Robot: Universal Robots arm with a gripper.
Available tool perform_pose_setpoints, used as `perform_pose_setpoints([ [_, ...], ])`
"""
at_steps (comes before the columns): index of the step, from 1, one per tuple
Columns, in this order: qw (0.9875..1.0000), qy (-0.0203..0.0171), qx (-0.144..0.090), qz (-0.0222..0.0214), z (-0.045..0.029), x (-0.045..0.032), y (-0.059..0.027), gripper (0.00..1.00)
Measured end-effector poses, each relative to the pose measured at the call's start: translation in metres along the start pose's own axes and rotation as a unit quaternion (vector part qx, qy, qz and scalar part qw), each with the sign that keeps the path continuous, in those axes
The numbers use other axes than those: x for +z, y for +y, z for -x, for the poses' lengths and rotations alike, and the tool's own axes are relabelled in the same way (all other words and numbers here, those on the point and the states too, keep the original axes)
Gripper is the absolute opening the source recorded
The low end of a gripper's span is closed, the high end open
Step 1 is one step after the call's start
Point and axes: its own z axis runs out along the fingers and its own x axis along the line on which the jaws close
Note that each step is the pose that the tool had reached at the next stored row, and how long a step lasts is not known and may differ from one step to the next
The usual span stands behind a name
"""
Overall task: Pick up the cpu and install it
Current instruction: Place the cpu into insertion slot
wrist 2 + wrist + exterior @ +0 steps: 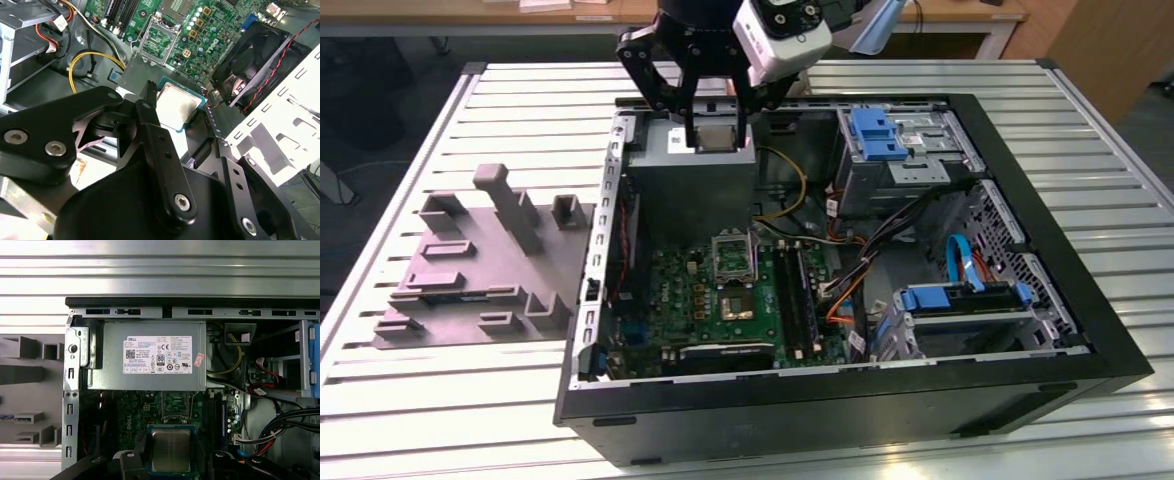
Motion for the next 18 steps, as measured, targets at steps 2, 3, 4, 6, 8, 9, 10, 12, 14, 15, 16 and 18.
perform_pose_setpoints([
  [2, 1.0000, -0.0001, 0.000, 0.0002, 0.0000, 0.0014, -0.0001, 0.47],
  [3, 1.0000, 0.0000, 0.000, 0.0000, 0.0000, 0.0020, -0.0001, 0.47],
  [4, 1.0000, 0.0000, 0.000, 0.0000, 0.0000, 0.0028, -0.0002, 0.47],
  [6, 1.0000, 0.0000, 0.000, 0.0001, 0.0001, 0.0045, -0.0010, 0.47],
  [8, 1.0000, 0.0002, 0.000, 0.0000, 0.0001, 0.0056, -0.0036, 0.47],
  [9, 1.0000, 0.0002, 0.000, 0.0001, 0.0001, 0.0062, -0.0053, 0.47],
  [10, 1.0000, 0.0003, 0.000, 0.0001, 0.0001, 0.0069, -0.0070, 0.47],
  [12, 1.0000, 0.0001, 0.002, 0.0001, 0.0002, 0.0102, -0.0080, 0.47],
  [14, 1.0000, 0.0002, 0.003, 0.0000, 0.0003, 0.0137, -0.0089, 0.47],
  [15, 1.0000, 0.0002, 0.003, 0.0000, 0.0003, 0.0154, -0.0105, 0.47],
  [16, 1.0000, 0.0001, 0.003, 0.0001, 0.0004, 0.0172, -0.0119, 0.47],
  [18, 1.0000, 0.0001, 0.003, 0.0001, 0.0005, 0.0208, -0.0134, 0.47],
])
